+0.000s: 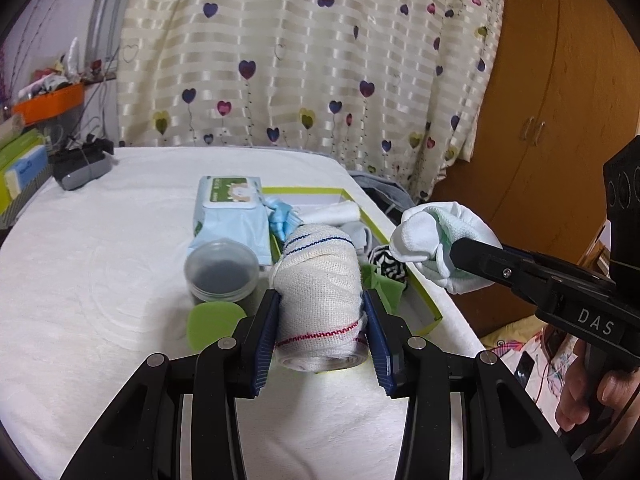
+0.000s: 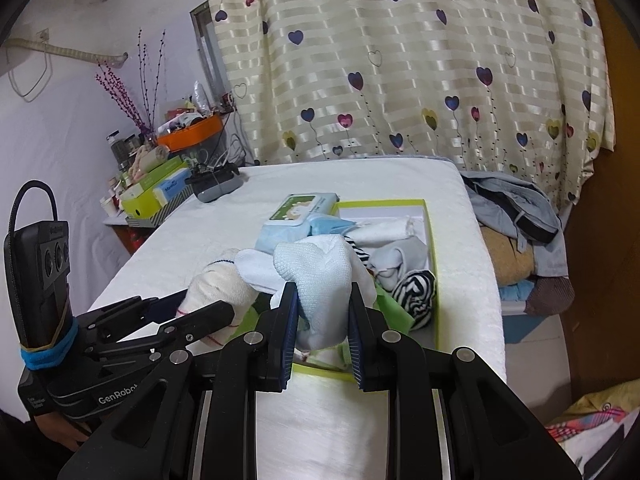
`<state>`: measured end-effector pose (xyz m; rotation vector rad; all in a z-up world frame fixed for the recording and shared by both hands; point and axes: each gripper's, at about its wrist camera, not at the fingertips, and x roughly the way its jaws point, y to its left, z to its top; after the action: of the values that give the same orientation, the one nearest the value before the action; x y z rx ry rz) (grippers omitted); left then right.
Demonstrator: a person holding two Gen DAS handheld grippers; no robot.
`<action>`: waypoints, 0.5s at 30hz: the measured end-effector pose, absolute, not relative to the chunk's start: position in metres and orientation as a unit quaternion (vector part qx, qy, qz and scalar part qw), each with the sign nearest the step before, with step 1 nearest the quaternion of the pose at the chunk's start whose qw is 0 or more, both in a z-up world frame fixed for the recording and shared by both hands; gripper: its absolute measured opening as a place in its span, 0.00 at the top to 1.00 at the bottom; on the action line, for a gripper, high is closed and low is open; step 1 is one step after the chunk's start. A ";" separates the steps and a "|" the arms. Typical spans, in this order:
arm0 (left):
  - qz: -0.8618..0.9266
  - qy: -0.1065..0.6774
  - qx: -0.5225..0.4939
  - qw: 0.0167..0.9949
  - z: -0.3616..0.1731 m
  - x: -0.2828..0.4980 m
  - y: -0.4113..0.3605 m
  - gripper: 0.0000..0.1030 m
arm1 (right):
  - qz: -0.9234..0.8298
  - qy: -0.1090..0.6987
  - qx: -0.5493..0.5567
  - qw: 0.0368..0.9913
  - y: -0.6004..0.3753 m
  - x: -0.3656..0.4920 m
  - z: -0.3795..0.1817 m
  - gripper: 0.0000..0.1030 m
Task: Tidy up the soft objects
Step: 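Carry the rolled sock and pale sock with both tools over the box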
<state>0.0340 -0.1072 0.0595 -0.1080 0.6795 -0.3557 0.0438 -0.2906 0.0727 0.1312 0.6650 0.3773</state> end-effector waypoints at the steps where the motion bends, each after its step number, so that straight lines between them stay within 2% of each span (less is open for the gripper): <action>1: -0.175 0.333 -0.052 0.925 0.059 0.035 -0.109 0.61 | 0.183 0.326 0.065 0.925 -0.292 0.045 0.072 0.77; 15: -0.209 0.359 -0.041 0.909 0.037 0.048 -0.130 0.61 | 0.150 0.362 0.092 0.915 -0.327 0.058 0.038 0.77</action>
<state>0.0484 -0.1304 0.0372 -0.0849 0.7410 -0.4314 0.0583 -0.3273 0.0379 0.1894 0.7455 0.3080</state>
